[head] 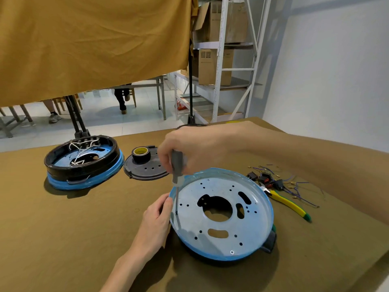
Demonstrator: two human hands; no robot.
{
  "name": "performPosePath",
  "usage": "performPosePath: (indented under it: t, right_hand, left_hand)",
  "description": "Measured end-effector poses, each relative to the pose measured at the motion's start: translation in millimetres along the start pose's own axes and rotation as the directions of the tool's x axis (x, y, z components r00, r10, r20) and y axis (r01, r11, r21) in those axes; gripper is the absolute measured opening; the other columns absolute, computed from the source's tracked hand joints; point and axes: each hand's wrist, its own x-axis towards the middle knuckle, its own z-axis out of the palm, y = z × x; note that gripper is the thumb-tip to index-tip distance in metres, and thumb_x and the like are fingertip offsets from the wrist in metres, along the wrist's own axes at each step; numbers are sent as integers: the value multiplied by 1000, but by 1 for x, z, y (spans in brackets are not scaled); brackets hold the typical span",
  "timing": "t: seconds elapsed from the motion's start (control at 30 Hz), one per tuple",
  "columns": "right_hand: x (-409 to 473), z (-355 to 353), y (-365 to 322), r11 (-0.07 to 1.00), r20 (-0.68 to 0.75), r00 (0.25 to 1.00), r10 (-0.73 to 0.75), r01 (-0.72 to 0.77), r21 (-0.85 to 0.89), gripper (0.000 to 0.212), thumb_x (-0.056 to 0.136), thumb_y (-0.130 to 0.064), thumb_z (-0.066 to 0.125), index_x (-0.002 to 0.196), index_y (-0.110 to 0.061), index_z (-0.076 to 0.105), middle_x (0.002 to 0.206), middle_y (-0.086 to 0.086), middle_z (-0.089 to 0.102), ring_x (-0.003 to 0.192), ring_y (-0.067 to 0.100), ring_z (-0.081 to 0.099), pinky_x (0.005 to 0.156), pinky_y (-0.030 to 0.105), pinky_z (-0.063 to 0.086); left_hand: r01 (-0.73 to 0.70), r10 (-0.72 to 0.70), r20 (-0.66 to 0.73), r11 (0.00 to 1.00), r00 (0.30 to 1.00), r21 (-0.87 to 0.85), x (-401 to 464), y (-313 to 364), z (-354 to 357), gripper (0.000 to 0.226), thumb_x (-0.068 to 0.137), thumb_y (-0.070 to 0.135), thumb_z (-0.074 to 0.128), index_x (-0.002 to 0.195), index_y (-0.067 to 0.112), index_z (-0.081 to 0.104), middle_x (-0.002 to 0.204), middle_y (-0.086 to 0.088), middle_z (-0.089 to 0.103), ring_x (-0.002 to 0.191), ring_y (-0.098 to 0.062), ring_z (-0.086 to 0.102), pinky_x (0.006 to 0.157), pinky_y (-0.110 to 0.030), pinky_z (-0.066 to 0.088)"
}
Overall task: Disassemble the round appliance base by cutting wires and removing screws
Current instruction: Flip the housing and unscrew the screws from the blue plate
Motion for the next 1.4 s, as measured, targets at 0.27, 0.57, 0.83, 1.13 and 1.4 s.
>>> performPosePath:
  t: [0.27,0.57,0.83,1.13,1.4]
  right_hand:
    - [4,18,0,956,-230,972,38,-102,-275,32,97,-50,62,91,-18,61,75,-7,56,68,14,60,54,31,45]
    - [0,18,-7,900,-267,962,64,-171,-401,54,93,-70,52,76,-19,54,67,-4,53,56,13,52,45,30,34]
    - [-1,10,-7,997,-73,997,2,-8,-83,34,88,-38,74,113,-23,58,86,-9,58,76,9,58,59,34,49]
    - [-4,8,0,990,-30,999,-36,40,134,40,82,-22,82,114,-28,59,96,-17,59,86,6,61,67,28,52]
    - [2,8,-8,987,-124,990,67,-84,-137,17,96,-38,65,89,-22,65,86,-3,68,77,16,64,64,37,56]
  left_hand:
    - [-4,5,14,1000,1000,-17,0,-2,-1,46,98,57,35,127,37,64,113,22,72,111,-1,65,90,-27,55]
    - [3,-3,10,1000,1000,-7,0,-3,-1,47,96,61,35,124,39,65,113,23,72,111,1,65,89,-23,53]
    - [11,-11,15,1000,1000,-1,-1,-1,-1,47,97,60,33,125,39,64,114,23,71,110,3,64,87,-19,51]
    - [21,-21,10,1000,1000,-4,0,-2,0,51,95,61,33,128,37,63,116,22,70,112,1,63,91,-23,52]
    - [13,-13,14,1000,1000,-16,-1,0,0,50,94,61,34,125,36,64,115,18,71,109,2,64,82,-16,53]
